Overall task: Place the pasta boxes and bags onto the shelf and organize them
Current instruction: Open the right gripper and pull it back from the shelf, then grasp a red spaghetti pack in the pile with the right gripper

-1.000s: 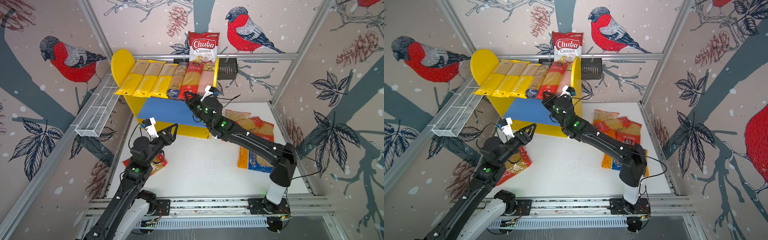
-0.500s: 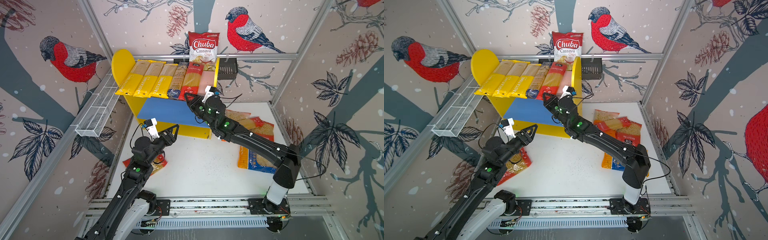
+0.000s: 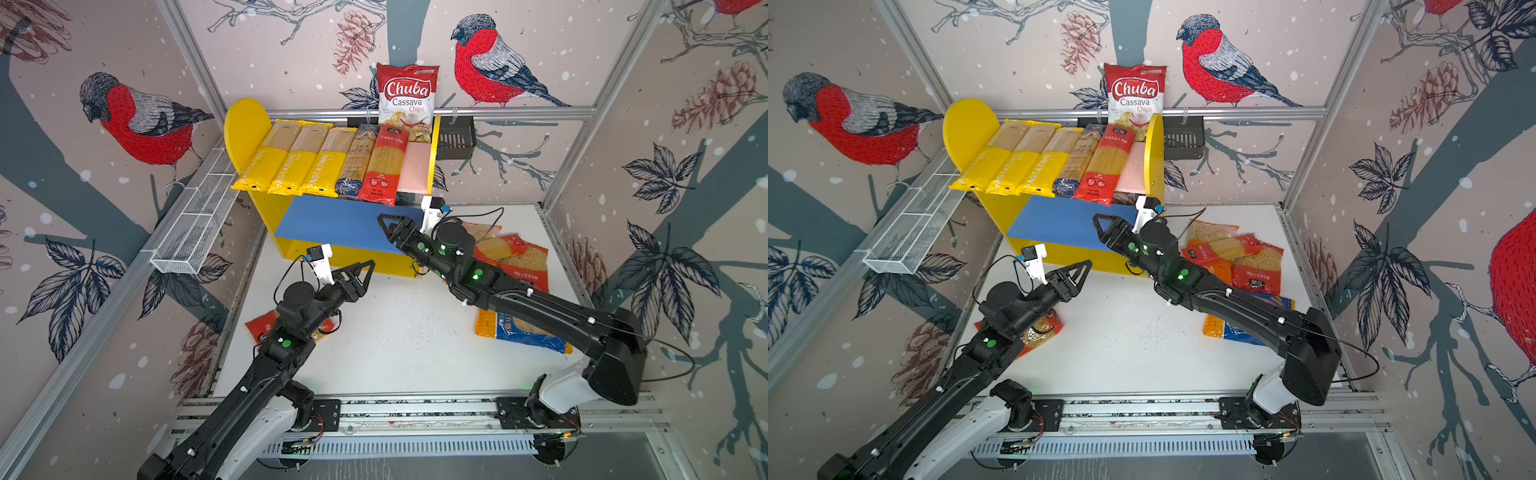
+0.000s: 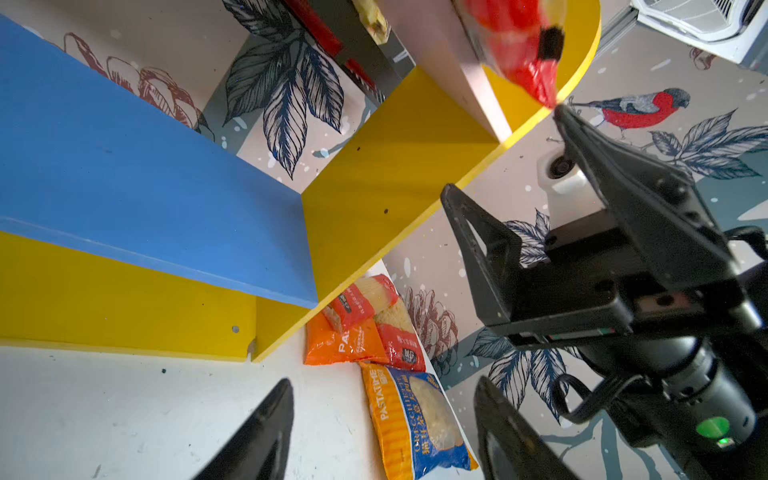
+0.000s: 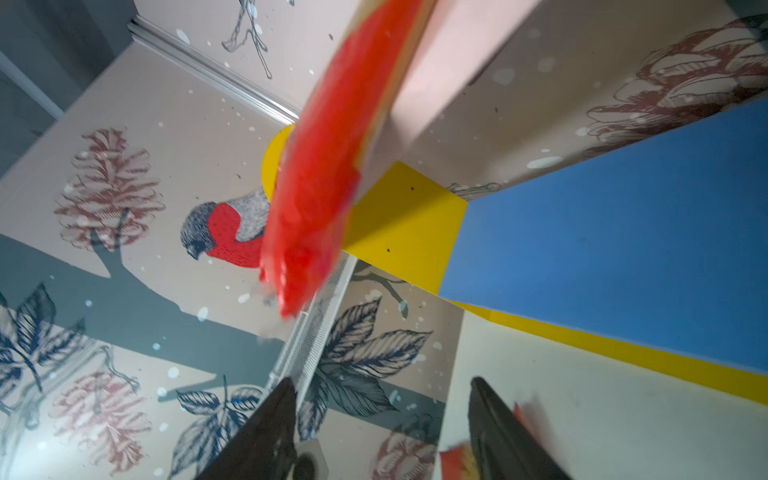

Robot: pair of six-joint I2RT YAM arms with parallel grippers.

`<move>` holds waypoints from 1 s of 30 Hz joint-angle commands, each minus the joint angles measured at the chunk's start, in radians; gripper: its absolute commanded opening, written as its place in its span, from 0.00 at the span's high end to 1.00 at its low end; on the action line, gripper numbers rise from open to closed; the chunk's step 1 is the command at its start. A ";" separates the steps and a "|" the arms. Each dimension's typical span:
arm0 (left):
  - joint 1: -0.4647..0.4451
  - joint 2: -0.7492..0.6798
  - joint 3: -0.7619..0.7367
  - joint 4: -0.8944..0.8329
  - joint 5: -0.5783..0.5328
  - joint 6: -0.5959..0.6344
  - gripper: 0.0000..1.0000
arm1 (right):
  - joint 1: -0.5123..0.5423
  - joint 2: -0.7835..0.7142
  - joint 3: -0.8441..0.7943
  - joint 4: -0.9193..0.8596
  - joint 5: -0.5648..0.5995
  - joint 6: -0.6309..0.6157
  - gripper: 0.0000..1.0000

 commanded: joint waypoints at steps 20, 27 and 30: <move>-0.580 0.515 -0.082 0.536 -0.407 0.181 0.32 | -0.562 -0.341 -0.574 -0.381 -0.109 -0.250 0.35; -0.605 0.621 -0.036 0.542 -0.389 0.164 0.31 | -0.827 -0.267 -0.600 -0.213 -0.184 -0.148 0.29; -0.609 0.626 -0.041 0.543 -0.389 0.155 0.31 | -0.877 -0.184 -0.582 -0.124 -0.190 -0.092 0.28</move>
